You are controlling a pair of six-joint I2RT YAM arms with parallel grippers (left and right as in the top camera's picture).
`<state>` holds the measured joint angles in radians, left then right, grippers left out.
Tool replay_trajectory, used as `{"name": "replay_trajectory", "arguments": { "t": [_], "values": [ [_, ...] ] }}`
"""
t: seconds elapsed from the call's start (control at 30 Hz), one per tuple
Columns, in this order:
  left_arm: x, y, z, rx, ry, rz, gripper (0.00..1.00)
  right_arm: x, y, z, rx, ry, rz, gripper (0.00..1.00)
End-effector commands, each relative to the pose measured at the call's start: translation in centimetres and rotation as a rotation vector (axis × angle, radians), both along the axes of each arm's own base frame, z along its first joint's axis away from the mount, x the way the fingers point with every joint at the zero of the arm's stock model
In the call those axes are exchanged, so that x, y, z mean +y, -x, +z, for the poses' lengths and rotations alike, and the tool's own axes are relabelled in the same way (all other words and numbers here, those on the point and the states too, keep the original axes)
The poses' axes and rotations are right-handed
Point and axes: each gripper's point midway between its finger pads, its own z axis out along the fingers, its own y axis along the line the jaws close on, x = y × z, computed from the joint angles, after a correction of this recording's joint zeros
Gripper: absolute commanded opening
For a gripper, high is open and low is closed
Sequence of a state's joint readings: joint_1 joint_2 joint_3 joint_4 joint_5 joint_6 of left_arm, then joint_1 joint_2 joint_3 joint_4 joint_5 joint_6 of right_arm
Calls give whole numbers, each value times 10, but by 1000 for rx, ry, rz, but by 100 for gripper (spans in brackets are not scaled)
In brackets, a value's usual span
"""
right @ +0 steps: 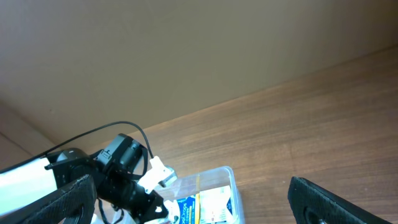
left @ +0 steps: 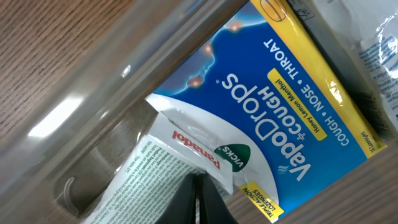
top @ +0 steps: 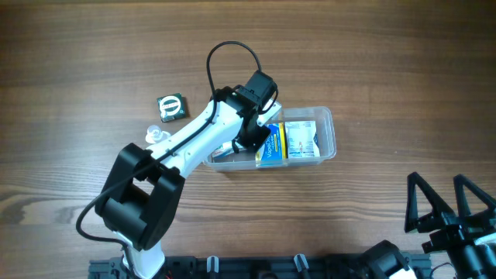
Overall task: Pack container
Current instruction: 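Carry the white-and-green box right and lower it into the container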
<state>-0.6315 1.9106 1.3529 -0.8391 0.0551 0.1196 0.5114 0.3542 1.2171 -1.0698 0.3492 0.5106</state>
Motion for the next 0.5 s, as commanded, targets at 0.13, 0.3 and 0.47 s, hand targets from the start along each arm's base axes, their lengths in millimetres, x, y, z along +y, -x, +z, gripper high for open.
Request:
{"name": "replay_trajectory", "arguments": {
  "t": [0.13,0.3,0.47],
  "values": [
    [22,30,-29,131,-78,28,4,-4,0,1,-8,11,-16,100],
    [4,32,-18,97,-46,13,4,-4,0,1,-8,11,-16,100],
    [-35,14,0,-34,60,-16,7,-4,0,1,-8,11,-16,100]
  ]
}}
